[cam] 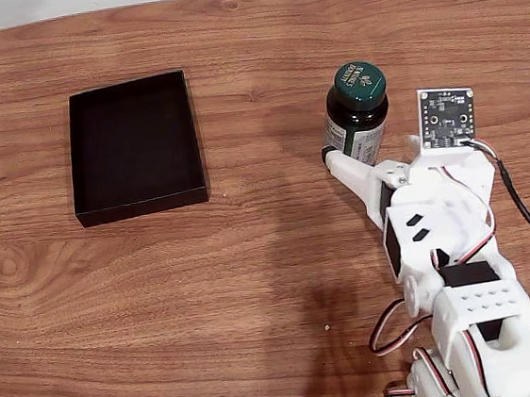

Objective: Pick up the pill bottle and place it in the black box.

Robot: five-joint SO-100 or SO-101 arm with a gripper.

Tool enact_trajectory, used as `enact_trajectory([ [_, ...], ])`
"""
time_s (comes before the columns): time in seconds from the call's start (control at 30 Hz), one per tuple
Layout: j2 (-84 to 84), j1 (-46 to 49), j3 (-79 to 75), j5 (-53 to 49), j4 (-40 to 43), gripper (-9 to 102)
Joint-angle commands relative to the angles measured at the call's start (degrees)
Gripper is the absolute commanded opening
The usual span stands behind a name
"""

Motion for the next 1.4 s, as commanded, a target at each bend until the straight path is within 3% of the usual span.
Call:
enact_trajectory([
  [0.0,-5.27,-1.05,-1.67,0.70,-6.68,35],
  [0.4,-22.06,0.18,-5.98,1.05,-17.58,35],
  [0.83,-8.53,1.14,-1.23,1.67,-8.26,35],
  [1.37,22.24,6.42,-4.13,-0.44,37.18,35],
])
